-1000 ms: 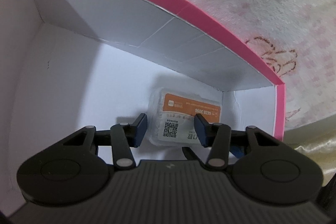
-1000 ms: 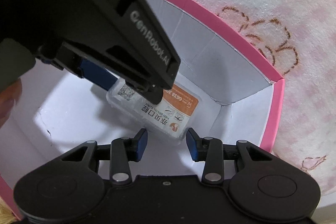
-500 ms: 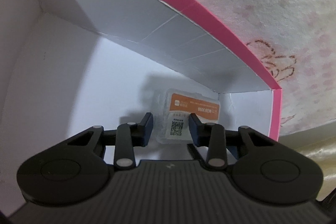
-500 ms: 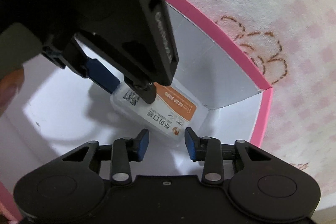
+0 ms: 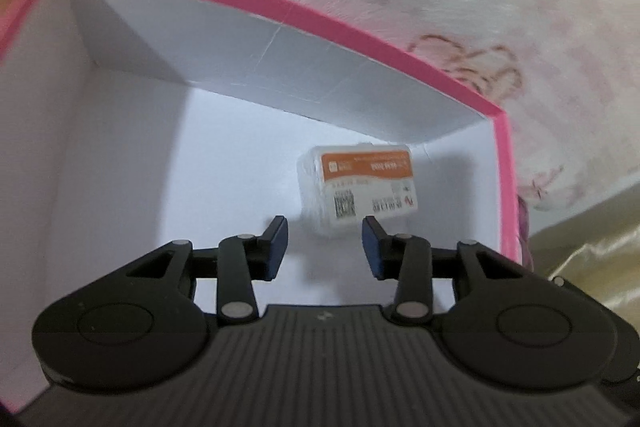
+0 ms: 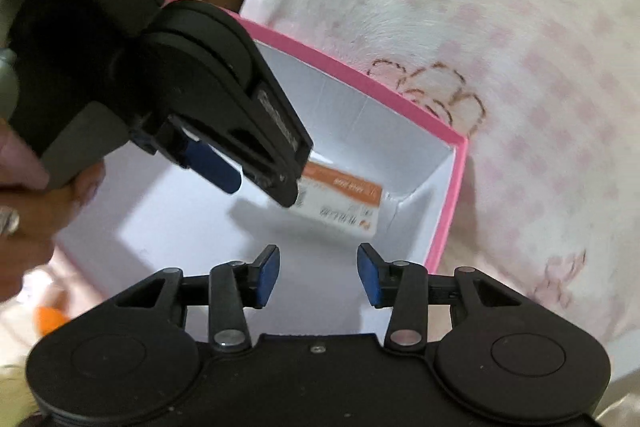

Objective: Organize objects

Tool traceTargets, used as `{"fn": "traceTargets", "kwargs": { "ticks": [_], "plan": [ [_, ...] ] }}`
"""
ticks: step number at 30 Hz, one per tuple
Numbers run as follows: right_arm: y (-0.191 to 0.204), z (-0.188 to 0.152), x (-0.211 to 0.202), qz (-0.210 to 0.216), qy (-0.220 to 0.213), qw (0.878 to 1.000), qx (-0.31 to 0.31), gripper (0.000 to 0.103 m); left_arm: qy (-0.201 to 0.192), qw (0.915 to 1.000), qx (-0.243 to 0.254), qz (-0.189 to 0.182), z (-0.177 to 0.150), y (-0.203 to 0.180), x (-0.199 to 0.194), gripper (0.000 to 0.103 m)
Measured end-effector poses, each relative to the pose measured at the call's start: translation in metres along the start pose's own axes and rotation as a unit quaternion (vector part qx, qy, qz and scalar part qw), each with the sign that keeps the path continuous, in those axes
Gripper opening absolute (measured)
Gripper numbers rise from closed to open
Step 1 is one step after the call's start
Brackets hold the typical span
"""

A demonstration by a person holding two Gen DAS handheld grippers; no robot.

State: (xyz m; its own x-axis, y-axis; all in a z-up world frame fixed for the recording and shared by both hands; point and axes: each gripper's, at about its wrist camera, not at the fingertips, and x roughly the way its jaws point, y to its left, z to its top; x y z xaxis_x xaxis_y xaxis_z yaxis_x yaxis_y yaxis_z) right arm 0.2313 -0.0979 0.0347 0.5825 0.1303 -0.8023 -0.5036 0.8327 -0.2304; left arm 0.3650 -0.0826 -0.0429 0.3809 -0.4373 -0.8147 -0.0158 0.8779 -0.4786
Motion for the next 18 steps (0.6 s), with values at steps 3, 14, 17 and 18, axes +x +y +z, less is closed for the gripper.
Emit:
{"fn": "traceTargets", "kwargs": {
  "ticks": [3, 14, 17, 18],
  "plan": [
    [0.007, -0.007, -0.031, 0.029, -0.015, 0.998, 0.049, 0.048, -0.011, 0.9997, 0.022, 0.008, -0.009, -0.007, -0.025, 0.042],
    [-0.087, -0.042, -0.066, 0.098, -0.063, 0.987, 0.110, 0.049, -0.030, 0.9950, 0.085, 0.044, -0.060, -0.017, -0.110, 0.049],
    [-0.075, -0.073, -0.076, 0.101, -0.068, 0.987, 0.108, 0.054, -0.031, 0.9924, 0.104, 0.057, -0.075, -0.016, -0.133, 0.050],
    [-0.074, -0.074, -0.078, 0.103, -0.069, 0.986, 0.111, 0.057, -0.031, 0.9914, 0.111, 0.061, -0.080, -0.016, -0.141, 0.052]
  ]
}}
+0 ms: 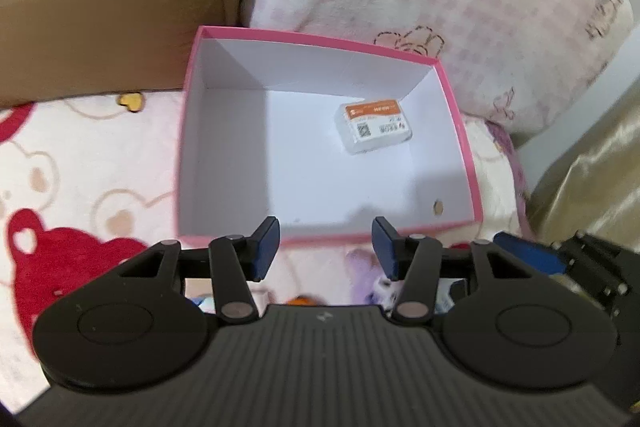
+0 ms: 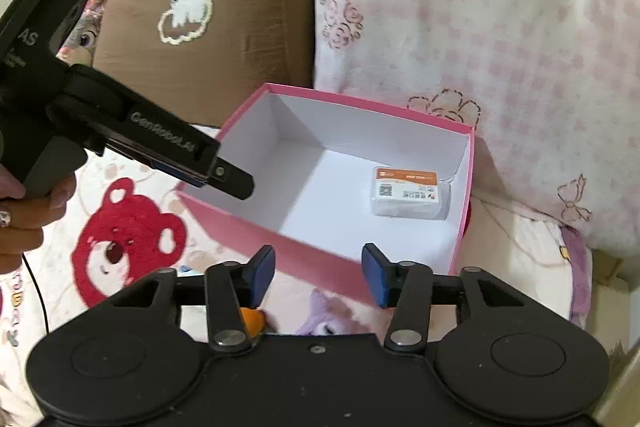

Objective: Organize objects
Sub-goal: 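Move the left tool to the green yarn ball and grasp it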

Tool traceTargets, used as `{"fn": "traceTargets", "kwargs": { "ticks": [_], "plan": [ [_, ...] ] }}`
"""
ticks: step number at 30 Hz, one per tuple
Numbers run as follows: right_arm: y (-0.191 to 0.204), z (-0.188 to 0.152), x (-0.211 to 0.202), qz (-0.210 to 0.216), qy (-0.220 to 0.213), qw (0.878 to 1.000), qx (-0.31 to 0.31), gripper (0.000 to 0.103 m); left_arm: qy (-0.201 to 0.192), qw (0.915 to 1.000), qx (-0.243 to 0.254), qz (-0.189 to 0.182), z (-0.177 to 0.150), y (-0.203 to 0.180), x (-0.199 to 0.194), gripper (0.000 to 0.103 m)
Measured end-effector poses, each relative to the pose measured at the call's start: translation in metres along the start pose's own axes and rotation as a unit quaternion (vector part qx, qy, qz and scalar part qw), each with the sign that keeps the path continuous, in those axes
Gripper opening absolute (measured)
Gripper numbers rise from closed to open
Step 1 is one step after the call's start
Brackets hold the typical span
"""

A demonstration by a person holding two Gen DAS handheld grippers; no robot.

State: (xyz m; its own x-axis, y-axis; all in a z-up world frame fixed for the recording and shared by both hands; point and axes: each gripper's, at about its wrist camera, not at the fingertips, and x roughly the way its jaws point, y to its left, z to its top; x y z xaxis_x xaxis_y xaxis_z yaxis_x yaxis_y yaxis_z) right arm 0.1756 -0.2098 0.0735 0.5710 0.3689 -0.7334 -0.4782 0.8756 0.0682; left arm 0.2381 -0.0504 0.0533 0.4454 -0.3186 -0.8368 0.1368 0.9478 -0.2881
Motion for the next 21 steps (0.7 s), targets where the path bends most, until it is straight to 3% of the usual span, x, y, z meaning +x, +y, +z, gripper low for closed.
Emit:
{"fn": "traceTargets", "kwargs": {
  "ticks": [5, 13, 16, 18, 21],
  "plan": [
    [0.015, -0.019, -0.028, 0.015, 0.001, 1.000, 0.018, 0.065, 0.005, 0.9994, 0.030, 0.013, -0.021, 0.001, -0.034, 0.055],
    [0.044, -0.055, -0.056, 0.022, -0.005, 0.999, 0.026, 0.089, 0.006, 0.9984, 0.053, 0.018, -0.065, 0.010, -0.072, 0.064],
    [0.054, -0.069, -0.059, 0.016, 0.002, 1.000, 0.026, 0.090, 0.017, 0.9975, 0.065, 0.022, -0.083, 0.009, -0.071, 0.068],
    [0.060, -0.077, -0.060, 0.013, 0.007, 1.000, 0.023, 0.090, 0.038, 0.9978, 0.054, 0.001, -0.092, 0.011, -0.067, 0.068],
    [0.065, -0.086, -0.064, 0.016, 0.008, 1.000, 0.025, 0.091, 0.035, 0.9968, 0.068, -0.021, -0.103, 0.006, -0.070, 0.073]
  ]
}}
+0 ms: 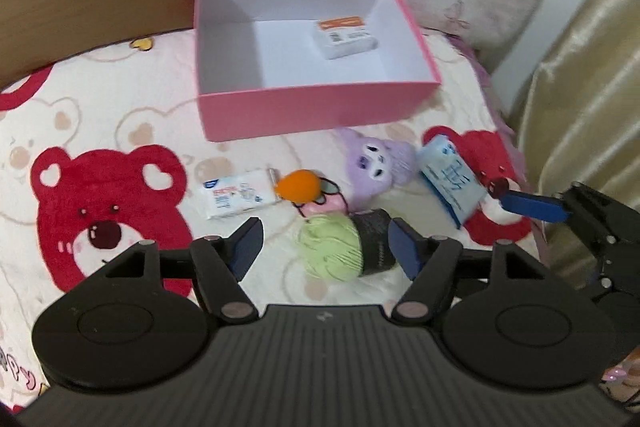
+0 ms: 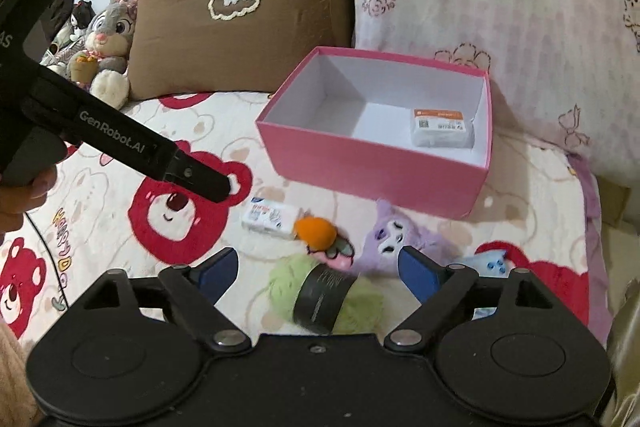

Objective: Organize objects
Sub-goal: 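Move the left tool to the green yarn ball and grasp it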

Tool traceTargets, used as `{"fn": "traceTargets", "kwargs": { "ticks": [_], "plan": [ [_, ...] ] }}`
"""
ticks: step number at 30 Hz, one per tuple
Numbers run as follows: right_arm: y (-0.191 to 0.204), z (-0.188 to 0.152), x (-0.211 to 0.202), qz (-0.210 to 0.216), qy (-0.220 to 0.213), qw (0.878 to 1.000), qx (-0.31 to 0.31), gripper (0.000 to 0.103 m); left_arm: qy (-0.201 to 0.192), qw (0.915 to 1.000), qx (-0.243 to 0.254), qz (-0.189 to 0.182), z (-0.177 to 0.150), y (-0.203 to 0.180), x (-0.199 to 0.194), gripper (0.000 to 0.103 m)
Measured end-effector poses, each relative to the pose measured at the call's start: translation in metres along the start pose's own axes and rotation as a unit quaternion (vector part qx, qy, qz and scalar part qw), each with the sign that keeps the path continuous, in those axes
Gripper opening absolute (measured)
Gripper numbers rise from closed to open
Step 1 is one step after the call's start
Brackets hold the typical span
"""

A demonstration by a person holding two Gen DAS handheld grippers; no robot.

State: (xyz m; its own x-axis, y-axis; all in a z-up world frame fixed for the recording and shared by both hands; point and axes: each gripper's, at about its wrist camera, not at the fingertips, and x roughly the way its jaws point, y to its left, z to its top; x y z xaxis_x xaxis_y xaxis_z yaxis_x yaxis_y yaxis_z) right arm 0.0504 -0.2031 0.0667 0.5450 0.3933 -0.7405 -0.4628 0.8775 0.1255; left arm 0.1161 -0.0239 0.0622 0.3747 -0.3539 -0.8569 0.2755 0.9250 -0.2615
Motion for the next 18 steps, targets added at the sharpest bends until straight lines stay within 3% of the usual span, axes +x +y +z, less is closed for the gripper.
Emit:
{"fn": "traceTargets", "kwargs": {
  "ticks": [10, 18],
  "plan": [
    [0.003, -0.032, 0.006, 0.019, -0.004, 1.000, 0.011, 0.092, -0.003, 0.9991, 0.020, 0.036, -0.034, -0.008, 0.020, 0.087],
    [-0.008, -0.058, 0.048, 0.016, -0.012, 0.999, 0.045, 0.092, -0.008, 0.9998, 0.004, 0.017, -0.054, 0.001, 0.068, 0.090]
  ]
}}
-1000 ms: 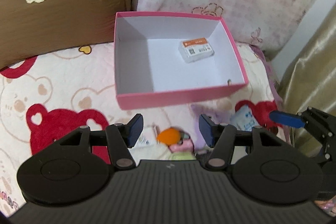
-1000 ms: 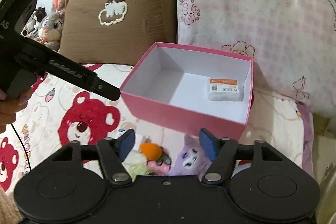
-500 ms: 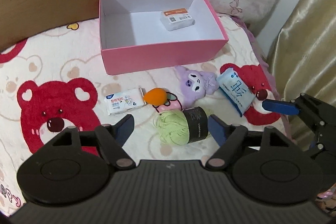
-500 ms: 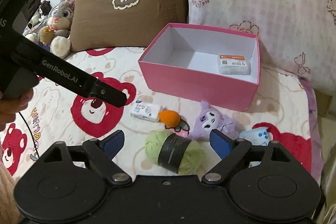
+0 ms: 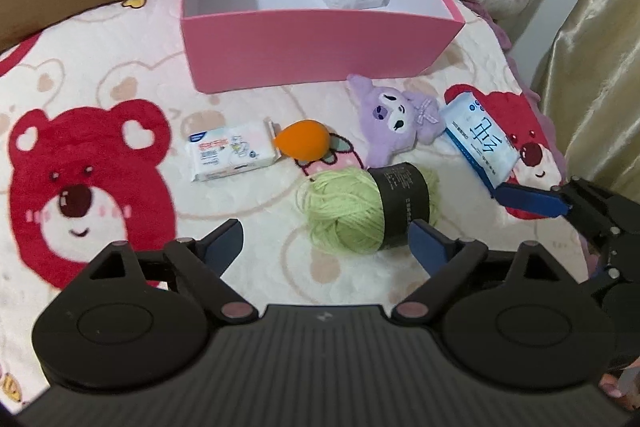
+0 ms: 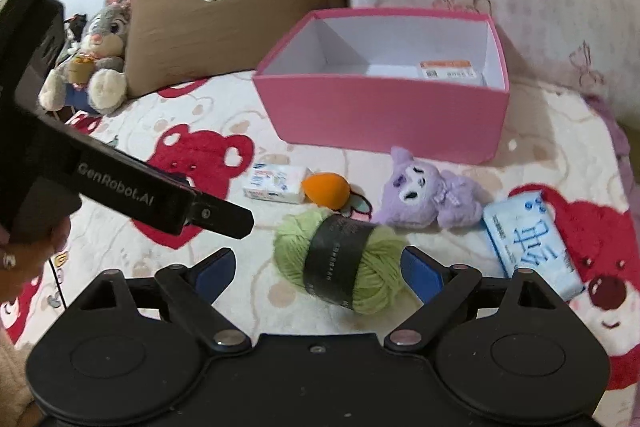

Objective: Organize objects
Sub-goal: 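Move the left tool to the green yarn ball and grasp it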

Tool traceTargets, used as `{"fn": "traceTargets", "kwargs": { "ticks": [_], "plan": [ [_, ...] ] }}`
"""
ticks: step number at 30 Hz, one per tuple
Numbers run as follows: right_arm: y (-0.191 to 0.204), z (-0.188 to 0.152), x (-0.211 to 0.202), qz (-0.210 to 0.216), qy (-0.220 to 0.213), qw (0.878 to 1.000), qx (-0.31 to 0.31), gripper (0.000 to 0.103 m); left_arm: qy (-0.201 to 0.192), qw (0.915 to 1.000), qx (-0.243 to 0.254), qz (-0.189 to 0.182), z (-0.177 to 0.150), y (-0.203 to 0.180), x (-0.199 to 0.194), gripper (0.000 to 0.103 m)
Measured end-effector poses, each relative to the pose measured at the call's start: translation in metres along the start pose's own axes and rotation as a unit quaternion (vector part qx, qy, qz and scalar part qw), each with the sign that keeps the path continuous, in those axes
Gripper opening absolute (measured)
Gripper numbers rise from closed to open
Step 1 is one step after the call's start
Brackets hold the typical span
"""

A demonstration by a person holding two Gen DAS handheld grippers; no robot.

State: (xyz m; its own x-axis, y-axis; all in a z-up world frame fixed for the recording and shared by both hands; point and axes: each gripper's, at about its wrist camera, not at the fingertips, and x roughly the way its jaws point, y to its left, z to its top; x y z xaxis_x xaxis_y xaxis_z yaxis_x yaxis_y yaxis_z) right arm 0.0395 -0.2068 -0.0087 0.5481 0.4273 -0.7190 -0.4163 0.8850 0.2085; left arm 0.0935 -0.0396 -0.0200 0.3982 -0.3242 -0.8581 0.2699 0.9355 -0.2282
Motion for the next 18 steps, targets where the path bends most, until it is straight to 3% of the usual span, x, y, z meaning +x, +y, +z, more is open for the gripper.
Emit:
{"fn": "traceTargets", "kwargs": {
  "ticks": [9, 18],
  "plan": [
    [-0.006, -0.020, 0.046, -0.010, 0.018, 0.999, -0.035, 0.092, -0.031, 0.9988, -0.013, -0.034, -0.006, 0.003, 0.039, 0.090],
    [-0.017, -0.037, 0.070, -0.022, 0.007, 0.999, -0.031, 0.092, -0.027, 0.9981, -0.033, -0.044, -0.013, 0.011, 0.064, 0.088]
  ]
}}
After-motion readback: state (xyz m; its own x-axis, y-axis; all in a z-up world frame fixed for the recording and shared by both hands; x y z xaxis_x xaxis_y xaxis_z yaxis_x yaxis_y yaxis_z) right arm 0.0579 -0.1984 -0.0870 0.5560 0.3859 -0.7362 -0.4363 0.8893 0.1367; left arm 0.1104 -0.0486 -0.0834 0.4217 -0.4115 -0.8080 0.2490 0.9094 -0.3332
